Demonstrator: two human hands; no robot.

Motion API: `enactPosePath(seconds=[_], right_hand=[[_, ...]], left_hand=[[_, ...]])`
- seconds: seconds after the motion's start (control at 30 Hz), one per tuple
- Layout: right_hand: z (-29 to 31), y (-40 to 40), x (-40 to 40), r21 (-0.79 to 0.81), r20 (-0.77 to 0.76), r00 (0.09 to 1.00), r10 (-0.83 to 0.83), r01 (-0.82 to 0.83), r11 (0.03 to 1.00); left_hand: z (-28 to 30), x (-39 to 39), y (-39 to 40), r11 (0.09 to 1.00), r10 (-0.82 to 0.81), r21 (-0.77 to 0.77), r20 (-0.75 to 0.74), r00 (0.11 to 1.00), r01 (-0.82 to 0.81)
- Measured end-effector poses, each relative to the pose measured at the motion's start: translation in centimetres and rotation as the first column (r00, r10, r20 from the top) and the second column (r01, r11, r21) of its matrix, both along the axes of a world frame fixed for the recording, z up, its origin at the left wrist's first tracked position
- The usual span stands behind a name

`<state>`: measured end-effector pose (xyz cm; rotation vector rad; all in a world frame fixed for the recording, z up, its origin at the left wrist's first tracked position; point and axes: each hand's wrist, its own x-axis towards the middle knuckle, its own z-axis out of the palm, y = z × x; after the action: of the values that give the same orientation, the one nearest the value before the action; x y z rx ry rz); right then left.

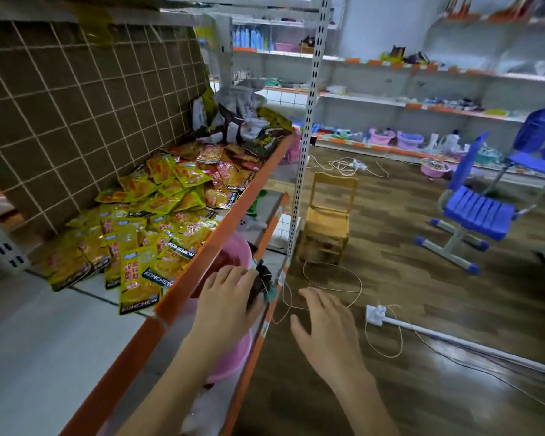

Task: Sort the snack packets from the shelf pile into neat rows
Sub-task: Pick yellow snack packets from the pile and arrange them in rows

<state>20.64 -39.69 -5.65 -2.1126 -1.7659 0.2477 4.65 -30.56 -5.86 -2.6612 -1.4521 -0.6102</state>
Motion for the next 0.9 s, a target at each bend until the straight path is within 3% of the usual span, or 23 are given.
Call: enactPosePath(seconds=[0.17, 0.37, 0.6, 0.83, 0.9], right_hand=[[-1.4, 6.8, 4.1, 0.002, -0.015, 0.998, 0.053, -0.053, 0.999], [-0.3, 17.2, 8.7, 0.041, 0.048, 0.957, 0.285, -0.287, 0.957], [1.2, 26.6, 10.7, 0.120, -0.031, 0.875, 0.483, -0.476, 0.871], [1.6, 33.9, 5.1, 0.141, -0.054, 0.708, 0.704, -0.692, 0.708], [2.2, 36.1, 3.1, 0.194, -0.061, 0.676, 0.734, -0.713, 0.673]], left_hand=[[-0.3, 2.6, 5.0, 0.991, 0.130, -0.032, 0.021, 0.991, -0.129], [0.8, 5.1, 11.4, 0.935, 0.342, -0.126, 0.080, 0.936, -0.330], [2.7, 5.5, 15.3, 0.794, 0.607, -0.247, 0.273, 0.746, -0.556], [3.2, 1.8, 17.9, 0.648, 0.760, -0.268, 0.299, 0.578, -0.713], [3.3, 0.5, 19.3, 0.643, 0.763, -0.282, 0.312, 0.566, -0.712]])
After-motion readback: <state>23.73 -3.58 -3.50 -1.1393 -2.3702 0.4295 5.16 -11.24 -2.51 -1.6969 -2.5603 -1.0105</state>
